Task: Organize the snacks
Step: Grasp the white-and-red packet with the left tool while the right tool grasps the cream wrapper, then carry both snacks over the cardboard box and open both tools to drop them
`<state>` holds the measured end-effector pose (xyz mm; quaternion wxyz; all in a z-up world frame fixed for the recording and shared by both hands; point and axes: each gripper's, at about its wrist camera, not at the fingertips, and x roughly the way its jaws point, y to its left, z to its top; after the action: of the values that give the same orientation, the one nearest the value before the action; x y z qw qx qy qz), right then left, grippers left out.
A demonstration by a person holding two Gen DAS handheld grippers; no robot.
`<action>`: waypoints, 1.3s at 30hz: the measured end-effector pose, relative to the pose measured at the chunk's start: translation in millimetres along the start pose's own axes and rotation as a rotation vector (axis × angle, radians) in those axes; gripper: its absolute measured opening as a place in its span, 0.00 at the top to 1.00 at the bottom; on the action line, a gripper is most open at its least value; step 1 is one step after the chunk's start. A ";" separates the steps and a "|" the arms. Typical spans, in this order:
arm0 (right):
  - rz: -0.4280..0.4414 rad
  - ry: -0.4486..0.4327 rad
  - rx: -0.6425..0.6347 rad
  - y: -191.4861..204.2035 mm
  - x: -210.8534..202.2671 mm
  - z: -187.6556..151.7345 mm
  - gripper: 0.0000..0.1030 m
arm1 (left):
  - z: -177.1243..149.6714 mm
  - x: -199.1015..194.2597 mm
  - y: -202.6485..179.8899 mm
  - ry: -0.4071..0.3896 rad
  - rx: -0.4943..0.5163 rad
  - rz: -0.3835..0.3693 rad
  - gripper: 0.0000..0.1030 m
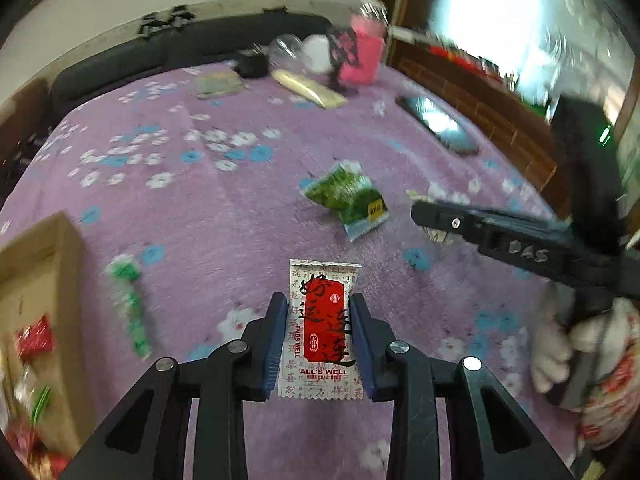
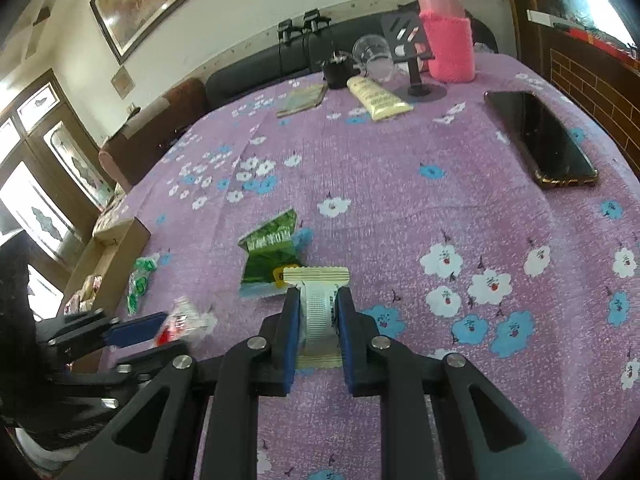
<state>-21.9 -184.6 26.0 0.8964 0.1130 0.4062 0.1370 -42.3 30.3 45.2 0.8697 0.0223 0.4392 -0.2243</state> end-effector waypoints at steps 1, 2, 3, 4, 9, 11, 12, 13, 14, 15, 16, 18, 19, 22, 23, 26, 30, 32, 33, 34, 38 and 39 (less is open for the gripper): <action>-0.003 -0.012 -0.007 1.9 -2.7 -0.5 0.84 | -1.8 -10.3 5.2 -0.020 -0.020 0.003 0.69; 0.000 -0.015 -0.011 3.4 -3.5 -0.4 0.84 | -4.0 -22.5 11.7 -0.044 -0.046 0.006 0.68; 0.006 -0.015 -0.018 7.0 -5.1 -0.5 0.84 | -6.6 -36.3 20.4 -0.069 -0.077 0.009 0.68; 0.009 -0.012 -0.026 10.9 -6.2 0.2 0.84 | -8.8 -47.7 29.1 -0.090 -0.103 0.017 0.68; 0.096 0.012 -0.056 51.9 -14.2 4.4 0.84 | -27.9 -102.3 83.8 -0.178 -0.230 0.118 0.68; 0.131 0.021 -0.085 76.8 -14.7 8.3 0.84 | -37.8 -117.9 106.5 -0.204 -0.288 0.144 0.68; 0.151 0.026 -0.107 92.7 -14.3 10.3 0.84 | -44.9 -125.4 118.2 -0.216 -0.320 0.163 0.68; 0.168 0.031 -0.126 106.2 -14.0 11.4 0.83 | -50.4 -130.8 128.6 -0.225 -0.344 0.182 0.68; 0.188 0.039 -0.155 125.9 -12.5 11.9 0.83 | -58.2 -136.9 141.0 -0.232 -0.372 0.214 0.68; 0.202 0.046 -0.176 140.5 -10.4 11.7 0.83 | -64.7 -139.6 147.0 -0.234 -0.390 0.236 0.68; 0.217 0.055 -0.196 154.6 -7.7 10.7 0.83 | -71.4 -141.9 155.6 -0.235 -0.410 0.257 0.68; 0.250 0.085 -0.235 188.9 1.5 5.7 0.83 | -86.1 -145.3 173.3 -0.234 -0.458 0.283 0.68; 0.262 0.100 -0.250 202.6 6.7 2.6 0.83 | -91.0 -144.5 179.0 -0.231 -0.477 0.283 0.68; 0.280 0.150 -0.297 242.6 26.4 -8.9 0.83 | -103.6 -143.0 191.6 -0.226 -0.510 0.290 0.68; 0.284 0.171 -0.313 255.8 34.6 -13.1 0.83 | -106.2 -143.1 194.0 -0.227 -0.514 0.291 0.68; 0.277 0.211 -0.342 281.7 53.2 -22.9 0.83 | -111.6 -145.2 201.3 -0.237 -0.523 0.300 0.68; 0.251 0.236 -0.357 297.6 69.3 -31.1 0.83 | -118.4 -151.1 206.9 -0.256 -0.546 0.278 0.59; 0.237 0.239 -0.358 302.0 74.8 -33.0 0.82 | -120.3 -153.9 207.0 -0.267 -0.544 0.278 0.49; 0.231 0.240 -0.357 303.5 76.6 -33.8 0.82 | -120.7 -155.5 206.1 -0.270 -0.542 0.282 0.44; 0.230 0.239 -0.354 303.2 76.6 -34.1 0.81 | -120.8 -156.8 204.7 -0.274 -0.537 0.285 0.43; 0.237 0.225 -0.357 304.8 70.2 -35.3 0.72 | -118.4 -161.2 196.5 -0.283 -0.512 0.318 0.31; 0.235 0.214 -0.362 305.0 66.3 -34.6 0.70 | -116.9 -162.0 193.4 -0.286 -0.505 0.328 0.28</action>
<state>-53.1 126.7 53.2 0.8317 -0.0184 0.4519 0.3221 -134.4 291.6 68.2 0.9250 -0.1552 0.3451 0.0339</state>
